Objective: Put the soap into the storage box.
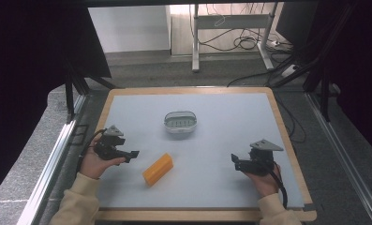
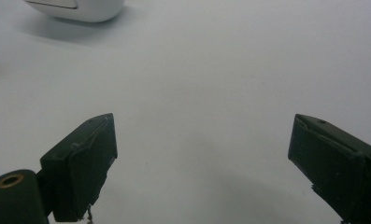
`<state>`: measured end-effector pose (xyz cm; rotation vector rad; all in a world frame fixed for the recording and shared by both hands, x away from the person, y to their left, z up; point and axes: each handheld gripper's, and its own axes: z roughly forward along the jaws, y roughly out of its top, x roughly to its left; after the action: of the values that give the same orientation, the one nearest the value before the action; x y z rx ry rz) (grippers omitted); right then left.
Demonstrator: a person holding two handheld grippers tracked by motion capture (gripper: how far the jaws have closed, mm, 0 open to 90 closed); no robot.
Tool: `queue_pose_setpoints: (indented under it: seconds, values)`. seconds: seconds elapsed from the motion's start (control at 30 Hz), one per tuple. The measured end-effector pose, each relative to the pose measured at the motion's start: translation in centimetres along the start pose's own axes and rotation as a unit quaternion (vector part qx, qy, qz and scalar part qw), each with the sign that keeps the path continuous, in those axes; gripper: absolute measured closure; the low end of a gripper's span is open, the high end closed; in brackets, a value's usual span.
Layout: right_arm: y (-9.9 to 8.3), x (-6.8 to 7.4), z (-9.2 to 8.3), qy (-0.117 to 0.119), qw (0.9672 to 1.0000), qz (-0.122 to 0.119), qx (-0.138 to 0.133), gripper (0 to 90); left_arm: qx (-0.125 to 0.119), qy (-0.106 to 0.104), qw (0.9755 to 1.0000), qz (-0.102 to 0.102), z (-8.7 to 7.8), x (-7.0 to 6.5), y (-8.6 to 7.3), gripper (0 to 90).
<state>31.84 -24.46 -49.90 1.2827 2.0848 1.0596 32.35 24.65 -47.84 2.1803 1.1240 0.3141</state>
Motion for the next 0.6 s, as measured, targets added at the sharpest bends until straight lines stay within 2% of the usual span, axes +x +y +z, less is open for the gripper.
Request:
queue_pose_setpoints:
  seconds: [0.1,0.23,0.4,0.6]
  values:
    - [-0.3,-0.3,-1.0,-0.003,0.9999,-0.007,-0.007,8.6,0.001,0.001,1.0,0.002,-0.2,-0.2,0.1,19.9]
    - [-0.5,-1.0,-0.7,-0.003,0.9999,0.009,-0.006,10.7,0.004,-0.003,1.0,0.003,-0.6,-0.6,0.0,21.6]
    - [-0.8,-1.0,-1.0,-0.006,1.0,0.002,-0.007,14.0,0.006,-0.011,0.9998,0.014,-1.4,-0.6,0.3,22.1]
    - [-0.8,-1.1,-0.8,-0.009,0.9999,-0.003,-0.01,14.1,0.003,-0.009,0.9999,0.011,-2.0,-0.6,0.3,21.9]
